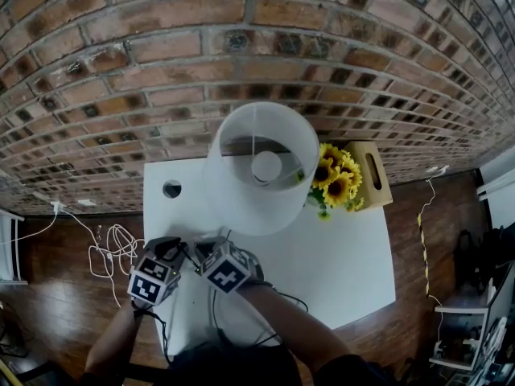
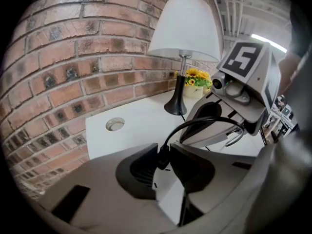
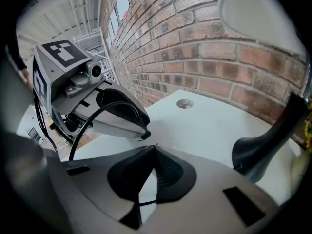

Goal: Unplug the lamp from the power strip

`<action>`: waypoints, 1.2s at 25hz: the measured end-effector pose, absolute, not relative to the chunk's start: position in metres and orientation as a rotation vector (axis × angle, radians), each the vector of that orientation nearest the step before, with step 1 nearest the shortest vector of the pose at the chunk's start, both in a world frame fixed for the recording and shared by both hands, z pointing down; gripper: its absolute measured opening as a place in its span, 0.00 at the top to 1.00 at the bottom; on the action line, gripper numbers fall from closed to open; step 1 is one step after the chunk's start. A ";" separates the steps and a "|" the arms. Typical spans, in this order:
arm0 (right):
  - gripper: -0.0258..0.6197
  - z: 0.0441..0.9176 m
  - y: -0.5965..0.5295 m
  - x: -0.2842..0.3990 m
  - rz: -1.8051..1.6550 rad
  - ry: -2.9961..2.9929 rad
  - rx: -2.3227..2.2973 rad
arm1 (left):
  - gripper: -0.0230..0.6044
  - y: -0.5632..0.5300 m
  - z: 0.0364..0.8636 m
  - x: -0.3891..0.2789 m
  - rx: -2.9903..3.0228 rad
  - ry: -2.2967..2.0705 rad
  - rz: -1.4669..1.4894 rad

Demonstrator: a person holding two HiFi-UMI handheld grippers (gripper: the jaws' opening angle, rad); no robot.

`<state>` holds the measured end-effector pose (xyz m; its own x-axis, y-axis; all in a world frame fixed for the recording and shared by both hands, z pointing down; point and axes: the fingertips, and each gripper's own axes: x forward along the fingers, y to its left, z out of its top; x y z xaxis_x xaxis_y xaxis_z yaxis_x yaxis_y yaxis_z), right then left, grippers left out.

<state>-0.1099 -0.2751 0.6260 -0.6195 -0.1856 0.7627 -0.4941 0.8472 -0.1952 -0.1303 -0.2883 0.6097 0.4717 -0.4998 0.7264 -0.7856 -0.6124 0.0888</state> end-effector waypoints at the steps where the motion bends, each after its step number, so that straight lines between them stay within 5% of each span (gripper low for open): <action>1: 0.96 0.626 -0.275 -0.110 0.504 -2.228 0.492 | 0.81 -0.289 0.610 -0.131 2.301 -1.069 0.931; 18: 0.96 0.625 -0.278 -0.108 0.555 -2.233 0.527 | 0.81 -0.295 0.616 -0.139 2.230 -1.106 0.848; 30: 0.96 0.626 -0.277 -0.109 0.577 -2.247 0.515 | 0.81 -0.336 0.532 -0.139 2.470 -1.218 0.755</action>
<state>-0.1093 -0.2770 0.6265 -0.6405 -0.1849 0.7454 -0.5211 0.8175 -0.2450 -0.1388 -0.3363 0.5317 0.5066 -0.6480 0.5687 -0.7975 -0.6029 0.0234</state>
